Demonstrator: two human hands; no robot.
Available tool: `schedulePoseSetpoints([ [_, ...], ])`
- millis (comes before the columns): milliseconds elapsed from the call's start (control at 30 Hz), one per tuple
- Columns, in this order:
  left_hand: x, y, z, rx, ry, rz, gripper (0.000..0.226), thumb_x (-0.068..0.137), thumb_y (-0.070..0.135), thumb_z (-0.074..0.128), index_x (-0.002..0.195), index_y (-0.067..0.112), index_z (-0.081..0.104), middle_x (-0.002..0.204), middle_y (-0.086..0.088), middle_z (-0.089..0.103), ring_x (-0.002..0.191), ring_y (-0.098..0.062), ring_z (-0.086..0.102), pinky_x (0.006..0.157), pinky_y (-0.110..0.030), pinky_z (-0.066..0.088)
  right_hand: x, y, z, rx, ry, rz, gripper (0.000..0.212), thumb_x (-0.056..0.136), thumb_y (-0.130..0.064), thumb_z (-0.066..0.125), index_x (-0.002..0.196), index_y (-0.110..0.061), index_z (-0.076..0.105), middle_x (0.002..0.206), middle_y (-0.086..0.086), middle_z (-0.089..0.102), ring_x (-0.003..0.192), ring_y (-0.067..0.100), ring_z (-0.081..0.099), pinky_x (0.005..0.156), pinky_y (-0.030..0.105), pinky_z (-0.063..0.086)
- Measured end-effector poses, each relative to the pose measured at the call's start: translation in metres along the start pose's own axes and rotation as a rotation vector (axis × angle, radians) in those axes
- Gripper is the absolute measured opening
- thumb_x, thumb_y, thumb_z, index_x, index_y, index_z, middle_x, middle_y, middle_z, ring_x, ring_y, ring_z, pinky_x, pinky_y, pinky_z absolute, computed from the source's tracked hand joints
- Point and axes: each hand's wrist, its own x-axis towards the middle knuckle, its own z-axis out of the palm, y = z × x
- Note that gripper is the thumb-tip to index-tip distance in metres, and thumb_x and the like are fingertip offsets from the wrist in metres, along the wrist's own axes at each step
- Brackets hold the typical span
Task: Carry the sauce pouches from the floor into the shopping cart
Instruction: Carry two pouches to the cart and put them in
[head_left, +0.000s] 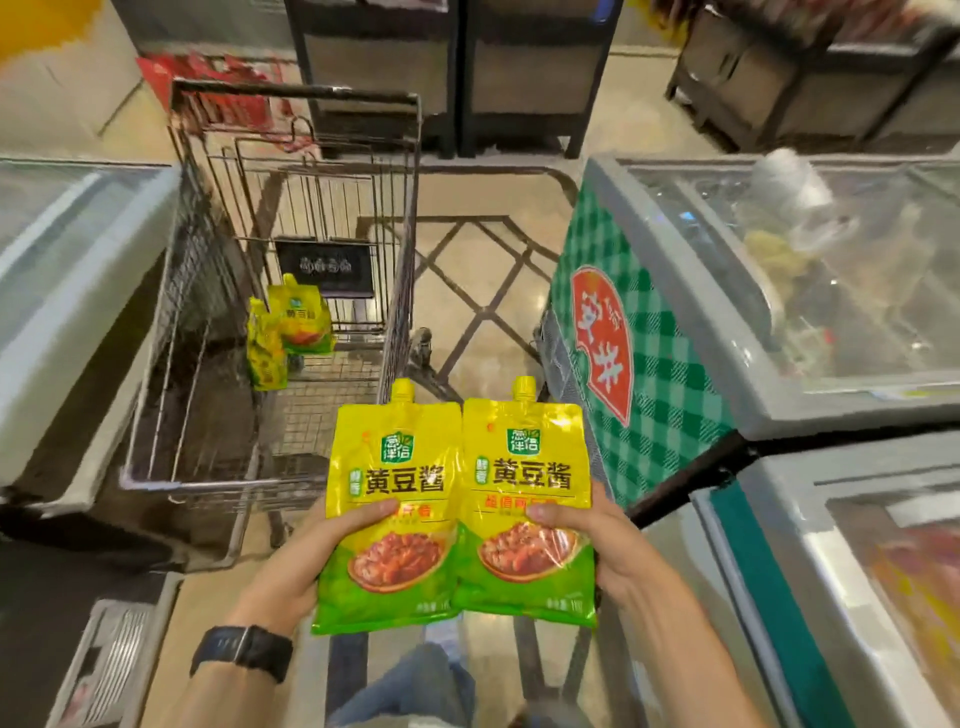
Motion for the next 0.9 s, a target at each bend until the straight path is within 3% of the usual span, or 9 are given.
schedulePoseSetpoints([
  [67, 0.033, 0.031, 0.007, 0.001, -0.022, 0.039, 0.107, 0.031, 0.03, 0.102, 0.127, 0.007, 0.063, 0.12, -0.022, 0.07, 0.102, -0.039, 0.071, 0.082, -0.046, 0.061, 0.028, -0.03, 0.001, -0.019, 0.009, -0.002, 0.074, 0.054, 0.008, 0.083, 0.117, -0.017, 0.054, 0.089, 0.002, 0.078, 0.079, 0.019, 0.075, 0.059, 0.031, 0.057],
  [233, 0.108, 0.09, 0.012, -0.016, 0.002, 0.089, 0.098, 0.028, 0.033, 0.102, 0.118, 0.012, 0.068, 0.112, -0.02, 0.074, 0.094, -0.037, 0.074, 0.072, -0.043, 0.061, 0.115, -0.104, 0.003, -0.126, -0.005, -0.025, 0.069, 0.055, 0.0, 0.085, 0.116, -0.019, 0.06, 0.097, -0.001, 0.077, 0.091, 0.015, 0.073, 0.076, 0.029, 0.054],
  [333, 0.158, 0.116, 0.005, -0.031, 0.064, 0.093, 0.092, 0.043, 0.03, 0.098, 0.126, 0.013, 0.064, 0.119, -0.02, 0.071, 0.104, -0.041, 0.07, 0.094, -0.054, 0.054, 0.18, -0.134, 0.003, -0.18, -0.056, 0.027, 0.079, 0.048, -0.008, 0.089, 0.121, -0.017, 0.059, 0.104, 0.005, 0.076, 0.096, 0.022, 0.072, 0.093, 0.043, 0.053],
  [433, 0.212, 0.144, 0.002, -0.068, 0.149, 0.108, 0.096, 0.045, 0.029, 0.097, 0.131, 0.014, 0.057, 0.12, -0.018, 0.071, 0.107, -0.04, 0.07, 0.097, -0.055, 0.052, 0.257, -0.172, 0.001, -0.189, -0.119, 0.072, 0.073, 0.048, -0.006, 0.09, 0.114, -0.015, 0.063, 0.104, 0.01, 0.076, 0.093, 0.025, 0.073, 0.087, 0.041, 0.055],
  [567, 0.266, 0.182, 0.002, -0.137, 0.29, 0.179, 0.104, 0.03, 0.043, 0.1, 0.123, 0.014, 0.063, 0.112, -0.016, 0.075, 0.096, -0.033, 0.074, 0.073, -0.04, 0.062, 0.356, -0.226, 0.015, -0.219, -0.236, 0.147, 0.092, 0.03, -0.024, 0.098, 0.115, -0.017, 0.063, 0.104, 0.011, 0.076, 0.089, 0.026, 0.074, 0.07, 0.036, 0.061],
  [667, 0.286, 0.201, -0.004, -0.216, 0.43, 0.22, 0.103, 0.037, 0.054, 0.097, 0.127, 0.017, 0.062, 0.119, -0.015, 0.073, 0.103, -0.032, 0.072, 0.081, -0.041, 0.06, 0.42, -0.266, 0.048, -0.373, -0.388, 0.12, 0.061, 0.052, -0.011, 0.09, 0.105, -0.022, 0.063, 0.093, 0.001, 0.078, 0.081, 0.014, 0.075, 0.063, 0.025, 0.058],
  [733, 0.292, 0.211, -0.009, -0.297, 0.526, 0.272, 0.092, 0.052, 0.052, 0.093, 0.13, 0.016, 0.06, 0.122, -0.015, 0.071, 0.104, -0.03, 0.072, 0.08, -0.037, 0.062, 0.458, -0.286, 0.08, -0.459, -0.507, 0.092, 0.056, 0.064, 0.007, 0.083, 0.108, -0.018, 0.061, 0.085, -0.003, 0.078, 0.075, 0.009, 0.074, 0.059, 0.02, 0.055],
  [833, 0.3, 0.231, -0.015, -0.433, 0.725, 0.292, 0.029, 0.092, 0.022, 0.064, 0.12, 0.014, 0.062, 0.102, -0.007, 0.078, 0.083, -0.017, 0.076, 0.063, -0.026, 0.061, 0.504, -0.299, 0.134, -0.61, -0.634, 0.068, 0.066, 0.059, 0.011, 0.082, 0.116, -0.012, 0.058, 0.087, -0.003, 0.078, 0.077, 0.011, 0.074, 0.061, 0.024, 0.056],
  [900, 0.303, 0.231, -0.027, -0.463, 0.832, 0.32, 0.037, 0.085, 0.032, 0.074, 0.116, 0.014, 0.063, 0.097, -0.005, 0.079, 0.08, -0.015, 0.076, 0.063, -0.025, 0.061, 0.53, -0.297, 0.167, -0.723, -0.701, 0.04, 0.076, 0.053, -0.002, 0.084, 0.123, -0.014, 0.057, 0.1, 0.004, 0.077, 0.09, 0.02, 0.074, 0.073, 0.038, 0.059],
])
